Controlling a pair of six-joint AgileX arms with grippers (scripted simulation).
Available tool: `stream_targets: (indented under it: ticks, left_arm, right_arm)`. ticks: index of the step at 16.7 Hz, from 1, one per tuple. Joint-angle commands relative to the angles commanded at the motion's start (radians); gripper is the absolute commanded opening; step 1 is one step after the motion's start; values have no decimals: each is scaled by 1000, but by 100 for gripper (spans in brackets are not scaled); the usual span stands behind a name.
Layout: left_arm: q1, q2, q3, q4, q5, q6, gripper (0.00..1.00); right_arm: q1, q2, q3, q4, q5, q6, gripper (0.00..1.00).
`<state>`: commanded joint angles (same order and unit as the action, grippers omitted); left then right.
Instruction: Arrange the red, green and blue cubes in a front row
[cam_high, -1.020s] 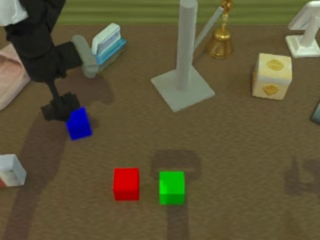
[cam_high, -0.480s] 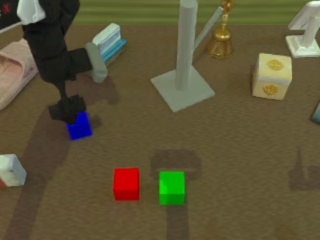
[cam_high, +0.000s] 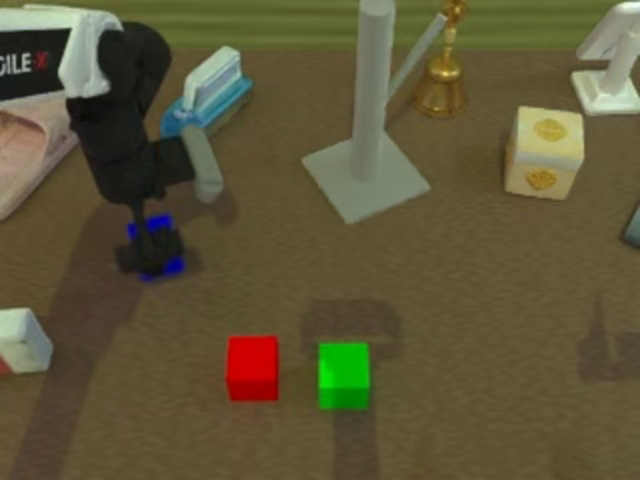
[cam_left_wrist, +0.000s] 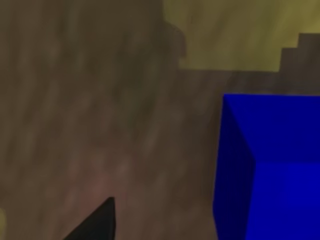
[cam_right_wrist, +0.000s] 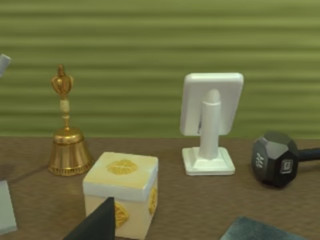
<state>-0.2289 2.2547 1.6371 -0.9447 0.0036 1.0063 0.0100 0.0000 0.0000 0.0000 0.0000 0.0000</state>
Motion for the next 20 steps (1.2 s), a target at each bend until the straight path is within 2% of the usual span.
stream_targets:
  ticks: [3,7,20]
  left_arm:
    - [0,30,-43,65,0,1,100]
    - [0,31,-44,66,0,1,100]
    - [0,31,-44,66,0,1,2]
  right_arm:
    - [0,0,0,0,0,0,100]
    - [0,0,0,0,0,0,100]
    - [0,0,0,0,0,0,100]
